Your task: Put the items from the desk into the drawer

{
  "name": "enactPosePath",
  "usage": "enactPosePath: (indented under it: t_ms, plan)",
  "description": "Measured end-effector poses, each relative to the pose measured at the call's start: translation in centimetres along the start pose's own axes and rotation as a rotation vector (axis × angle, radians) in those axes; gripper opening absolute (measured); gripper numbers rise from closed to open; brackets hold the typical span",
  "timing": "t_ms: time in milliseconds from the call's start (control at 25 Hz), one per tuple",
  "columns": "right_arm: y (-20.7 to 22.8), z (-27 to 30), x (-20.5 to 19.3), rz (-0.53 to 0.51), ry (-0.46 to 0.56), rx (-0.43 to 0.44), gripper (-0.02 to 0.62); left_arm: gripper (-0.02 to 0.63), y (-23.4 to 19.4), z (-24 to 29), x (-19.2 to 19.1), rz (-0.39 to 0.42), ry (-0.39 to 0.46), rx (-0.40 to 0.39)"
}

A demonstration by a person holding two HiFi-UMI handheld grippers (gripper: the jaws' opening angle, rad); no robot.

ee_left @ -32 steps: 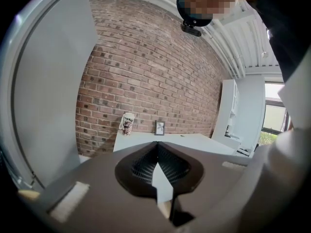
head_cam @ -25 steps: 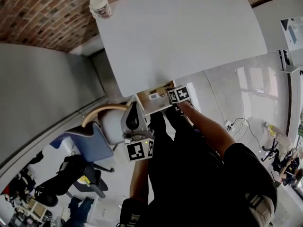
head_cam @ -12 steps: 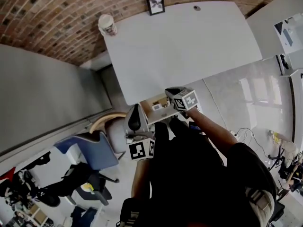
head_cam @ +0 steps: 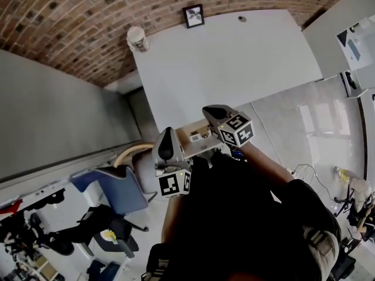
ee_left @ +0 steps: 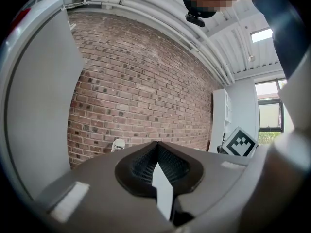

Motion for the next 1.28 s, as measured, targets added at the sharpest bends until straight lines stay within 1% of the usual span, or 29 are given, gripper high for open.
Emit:
enactPosePath:
  t_ms: [240,400,1280]
  plan:
    - [-2.7,-3.9,3.8,-0.098,0.126,-0.001,0.003,0.015,0.7,-0.4,1.2,0.007,0.024,-0.013]
    - [-4.2,-6.1,4.9,-0.125,0.194,-0.002,0.003,0.015,1.1,-0.5,1.1,0.011,0.026,-0.02]
    - [-4.2,-7.4,4.4,-0.118,0.205,0.007,0.003,0.015,2.3,-0.6,0.9,0.02,0.023,-0.023]
Point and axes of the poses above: the fingertips, and each gripper's own axes: z forward along the fingers, y to its right, x out of its top, the point moved 3 cm from there along -z, backward along the fingers, and after that the axes turned 8 degrees about x, right-handed, at the moved point
